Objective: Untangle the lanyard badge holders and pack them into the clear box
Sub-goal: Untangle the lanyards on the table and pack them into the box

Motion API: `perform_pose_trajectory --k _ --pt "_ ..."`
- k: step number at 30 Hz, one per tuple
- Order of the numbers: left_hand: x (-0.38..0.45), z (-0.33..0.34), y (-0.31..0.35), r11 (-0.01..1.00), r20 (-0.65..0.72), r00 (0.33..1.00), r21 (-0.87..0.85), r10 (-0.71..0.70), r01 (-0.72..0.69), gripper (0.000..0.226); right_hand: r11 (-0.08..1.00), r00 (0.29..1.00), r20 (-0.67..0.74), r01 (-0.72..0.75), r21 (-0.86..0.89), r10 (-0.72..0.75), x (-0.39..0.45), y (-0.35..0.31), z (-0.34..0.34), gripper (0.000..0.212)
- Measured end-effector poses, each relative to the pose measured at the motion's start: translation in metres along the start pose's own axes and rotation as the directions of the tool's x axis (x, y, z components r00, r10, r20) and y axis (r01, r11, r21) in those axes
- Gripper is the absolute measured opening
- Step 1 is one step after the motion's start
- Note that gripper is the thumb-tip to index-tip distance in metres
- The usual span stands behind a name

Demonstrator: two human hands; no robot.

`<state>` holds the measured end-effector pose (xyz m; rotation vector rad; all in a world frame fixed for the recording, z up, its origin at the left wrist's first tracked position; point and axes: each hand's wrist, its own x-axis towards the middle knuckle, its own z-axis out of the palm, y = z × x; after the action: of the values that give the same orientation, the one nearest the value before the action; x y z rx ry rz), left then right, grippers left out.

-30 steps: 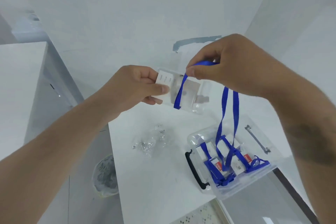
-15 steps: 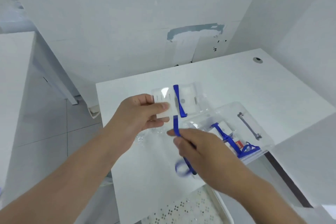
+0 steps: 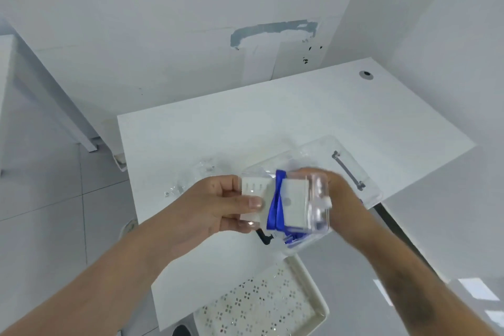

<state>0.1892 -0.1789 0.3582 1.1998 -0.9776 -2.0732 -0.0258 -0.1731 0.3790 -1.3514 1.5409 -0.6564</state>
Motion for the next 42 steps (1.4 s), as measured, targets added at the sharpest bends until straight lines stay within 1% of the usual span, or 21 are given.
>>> perform_pose_trajectory --k 2,3,5,6,8,10,12,14,16,18,20,22,23,24,26,28,30,32,35,40,42 --pt "0.006 0.006 -0.004 0.994 -0.105 0.994 -0.11 -0.014 0.002 0.028 0.991 0.997 0.004 -0.076 -0.112 0.077 -0.016 0.022 0.018 0.035" --pt "0.011 0.008 -0.006 0.993 -0.185 0.982 -0.114 -0.022 0.001 0.023 0.988 0.997 0.04 -0.066 -0.139 0.072 -0.024 0.031 0.027 0.034" --pt "0.02 0.012 -0.015 0.999 -0.334 0.942 -0.042 -0.036 0.023 0.024 0.973 0.992 0.124 0.004 -0.231 0.025 -0.043 0.04 0.042 0.028" --pt "0.024 0.014 -0.02 0.998 -0.385 0.922 0.024 -0.037 0.05 0.024 0.94 0.988 0.156 0.052 -0.338 0.001 -0.051 0.042 0.045 0.021" --pt "0.028 0.02 -0.031 0.984 -0.42 0.907 0.153 -0.02 0.093 0.019 0.815 0.983 0.173 0.148 -0.56 -0.06 -0.058 0.036 0.041 0.021" --pt "0.031 0.027 -0.041 0.963 -0.378 0.926 0.245 -0.012 0.112 0.017 0.762 0.982 0.145 0.185 -0.62 -0.121 -0.055 0.032 0.026 0.022" --pt "0.033 0.033 -0.048 0.945 -0.317 0.948 0.302 -0.023 0.124 0.016 0.809 0.978 0.075 0.203 -0.552 -0.194 -0.043 0.031 0.007 0.011" --pt "0.034 0.039 -0.05 0.951 -0.26 0.964 0.279 -0.061 0.135 0.011 0.834 0.972 -0.025 0.187 -0.519 -0.234 -0.028 0.041 -0.012 0.001" --pt "0.036 0.041 -0.048 0.969 -0.204 0.974 0.208 -0.093 0.136 0.01 0.86 0.97 -0.059 0.179 -0.479 -0.235 -0.012 0.05 -0.024 0.006" --pt "0.04 0.041 -0.043 0.979 -0.173 0.979 0.158 -0.104 0.132 0.014 0.941 0.988 -0.051 0.125 -0.313 -0.148 0.003 0.052 -0.033 0.01" --pt "0.046 0.041 -0.038 0.978 -0.165 0.981 0.166 -0.102 0.13 0.017 0.984 0.998 -0.03 0.043 -0.172 -0.049 0.016 0.051 -0.04 0.016" --pt "0.056 0.043 -0.034 0.963 -0.18 0.982 0.249 -0.062 0.107 0.017 0.991 1.0 -0.016 -0.007 -0.135 0.005 0.03 0.053 -0.048 0.025" --pt "0.062 0.043 -0.032 0.938 -0.192 0.981 0.337 -0.014 0.079 0.019 0.99 1.0 -0.011 -0.021 -0.138 0.02 0.036 0.053 -0.052 0.027" --pt "0.069 0.044 -0.03 0.889 -0.198 0.979 0.455 0.056 0.041 0.022 0.99 1.0 -0.002 -0.025 -0.141 0.025 0.042 0.053 -0.056 0.024" --pt "0.081 0.048 -0.025 0.732 -0.196 0.958 0.681 0.21 -0.021 0.025 0.988 0.998 0.037 -0.036 -0.152 0.042 0.055 0.054 -0.063 0.013" --pt "0.093 0.052 -0.02 0.599 -0.18 0.933 0.8 0.312 -0.046 0.028 0.981 0.994 0.077 -0.062 -0.183 0.078 0.068 0.055 -0.07 0.009" --pt "0.105 0.056 -0.017 0.484 -0.14 0.923 0.873 0.359 -0.056 0.026 0.974 0.988 0.113 -0.077 -0.215 0.103 0.08 0.058 -0.075 0.008" --pt "0.117 0.055 -0.018 0.365 -0.099 0.934 0.931 0.343 -0.035 0.024 0.959 0.98 0.151 -0.084 -0.269 0.128 0.091 0.063 -0.075 0.006" --pt "0.139 0.051 -0.026 0.187 -0.07 0.965 0.982 0.253 0.022 0.021 0.934 0.965 0.195 -0.101 -0.344 0.176 0.104 0.076 -0.07 0.005" --pt "0.157 0.056 -0.035 -0.099 -0.065 0.988 0.992 0.138 0.079 0.014 0.896 0.94 0.246 -0.11 -0.43 0.234 0.118 0.1 -0.054 0.006" --pt "0.158 0.06 -0.039 -0.25 -0.054 0.994 0.965 0.098 0.077 0.026 0.868 0.933 0.259 -0.098 -0.487 0.251 0.123 0.109 -0.045 0.006"
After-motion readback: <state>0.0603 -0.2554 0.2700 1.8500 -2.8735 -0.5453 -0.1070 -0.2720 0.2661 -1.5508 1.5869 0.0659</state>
